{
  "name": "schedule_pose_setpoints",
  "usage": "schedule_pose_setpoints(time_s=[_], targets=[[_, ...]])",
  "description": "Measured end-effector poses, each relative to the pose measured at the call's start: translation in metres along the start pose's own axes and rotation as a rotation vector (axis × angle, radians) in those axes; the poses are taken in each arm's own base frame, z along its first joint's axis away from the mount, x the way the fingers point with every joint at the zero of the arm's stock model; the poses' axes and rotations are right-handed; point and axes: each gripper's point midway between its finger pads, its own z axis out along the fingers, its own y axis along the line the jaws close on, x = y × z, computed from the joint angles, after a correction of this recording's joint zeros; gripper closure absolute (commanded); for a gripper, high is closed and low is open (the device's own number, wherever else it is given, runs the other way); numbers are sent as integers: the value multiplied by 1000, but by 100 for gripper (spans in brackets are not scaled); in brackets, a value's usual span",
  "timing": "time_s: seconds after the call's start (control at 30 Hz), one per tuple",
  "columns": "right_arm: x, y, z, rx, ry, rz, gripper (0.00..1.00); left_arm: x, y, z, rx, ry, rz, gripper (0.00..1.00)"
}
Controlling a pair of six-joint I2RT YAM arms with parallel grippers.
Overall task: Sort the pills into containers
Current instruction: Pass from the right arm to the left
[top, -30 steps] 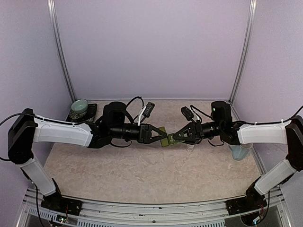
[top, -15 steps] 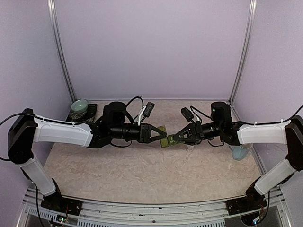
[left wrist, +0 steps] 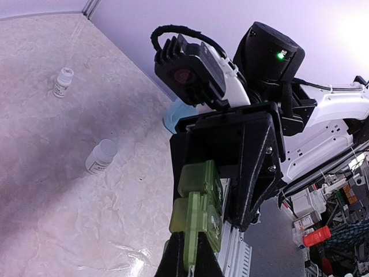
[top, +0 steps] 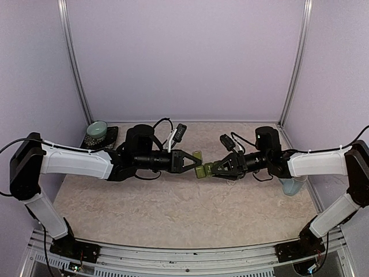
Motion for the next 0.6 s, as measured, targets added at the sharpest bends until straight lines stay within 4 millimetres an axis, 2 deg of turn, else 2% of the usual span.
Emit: schedule_pose_setpoints(time_s=[0.43,0.6], targets=[[4,-7,7,0,17,17,56,-2,4,0,-20,-12,-23,100],[3,-5,8,-8,15,8,52,-3,2,0,-13,-14,-31,100]])
